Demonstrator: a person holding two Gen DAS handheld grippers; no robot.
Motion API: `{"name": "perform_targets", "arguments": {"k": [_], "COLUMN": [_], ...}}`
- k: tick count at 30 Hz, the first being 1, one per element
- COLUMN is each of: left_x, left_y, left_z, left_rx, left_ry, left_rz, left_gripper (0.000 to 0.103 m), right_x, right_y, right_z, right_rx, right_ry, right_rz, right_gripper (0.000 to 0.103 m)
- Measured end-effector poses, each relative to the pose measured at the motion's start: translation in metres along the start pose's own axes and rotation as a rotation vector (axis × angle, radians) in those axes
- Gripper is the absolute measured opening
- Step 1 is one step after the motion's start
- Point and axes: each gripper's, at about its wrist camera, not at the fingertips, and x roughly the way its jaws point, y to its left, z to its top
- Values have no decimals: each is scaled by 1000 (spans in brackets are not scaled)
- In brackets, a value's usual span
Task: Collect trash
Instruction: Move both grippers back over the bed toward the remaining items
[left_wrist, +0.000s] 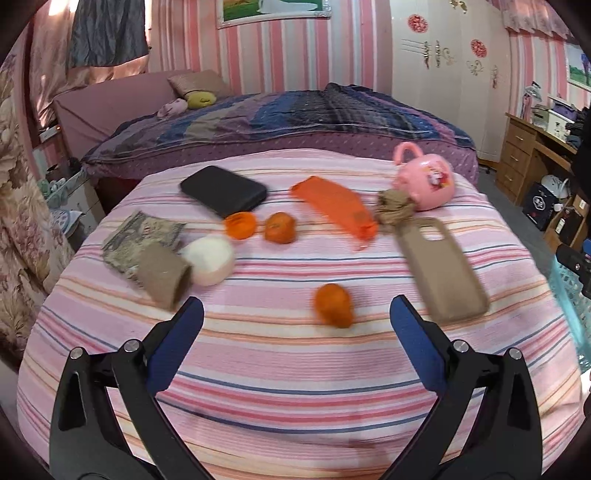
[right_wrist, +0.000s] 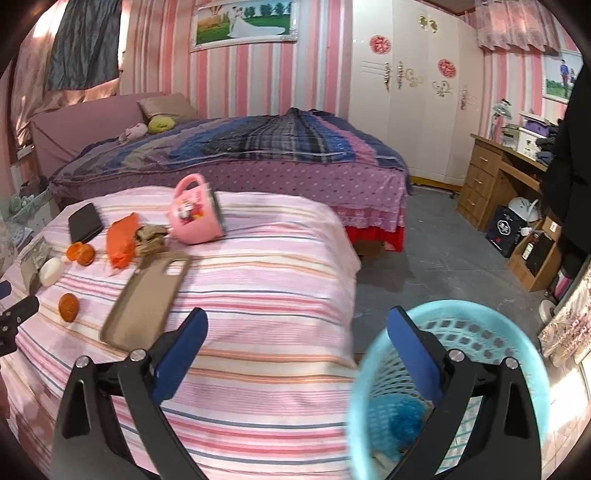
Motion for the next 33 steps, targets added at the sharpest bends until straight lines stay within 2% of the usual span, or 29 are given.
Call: {"name": "perform_targets", "arguments": {"k": [5,12,18,29,33], "left_x": [10,14,18,34,33], "left_y": [35,85,116,170,183], "left_z": [-1,0,-2,-15,-15], "left_rx": [-49,-141,-152,-230,-245], "left_ry": [15,14,28,90,93], "left_rz": [37,95,131,149,152], "left_gripper": [97,98,98,97,97], "right_x": [5,12,19,27,36], "right_y": [37,83,130,185,216], "right_z": [0,4,-1,-5,-7], "right_rx": [-44,-27,-82,-122,-196], "right_ry": [6,12,28,59,84], "right_rz": [24,89,130,233,250], "right_gripper": [95,95,95,95,95]}}
